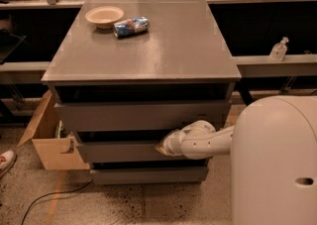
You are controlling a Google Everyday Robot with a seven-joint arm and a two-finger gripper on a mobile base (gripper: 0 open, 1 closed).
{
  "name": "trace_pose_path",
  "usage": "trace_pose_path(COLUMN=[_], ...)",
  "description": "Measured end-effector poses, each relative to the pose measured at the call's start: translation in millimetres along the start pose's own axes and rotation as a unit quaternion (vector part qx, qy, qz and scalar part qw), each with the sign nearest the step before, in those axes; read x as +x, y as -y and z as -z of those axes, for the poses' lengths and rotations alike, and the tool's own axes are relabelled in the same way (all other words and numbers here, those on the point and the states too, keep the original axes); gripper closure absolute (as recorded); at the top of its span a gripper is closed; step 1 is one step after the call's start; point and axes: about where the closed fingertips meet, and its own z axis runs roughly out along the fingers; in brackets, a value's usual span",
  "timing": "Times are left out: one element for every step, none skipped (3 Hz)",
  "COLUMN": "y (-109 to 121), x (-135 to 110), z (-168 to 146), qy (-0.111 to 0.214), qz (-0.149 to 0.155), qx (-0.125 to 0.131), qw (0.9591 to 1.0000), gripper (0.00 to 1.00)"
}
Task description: Close middle drawer
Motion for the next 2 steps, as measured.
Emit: trace_pose_path(y=[0.0,-1.3], x=[0.0,-0.3], z=[0.0,-1.1], qy=[0.0,0.0], qz=[0.0,0.0], qx=[0.0,-0.001], qw=[1.0,1.0], gripper=[0.66,0.89])
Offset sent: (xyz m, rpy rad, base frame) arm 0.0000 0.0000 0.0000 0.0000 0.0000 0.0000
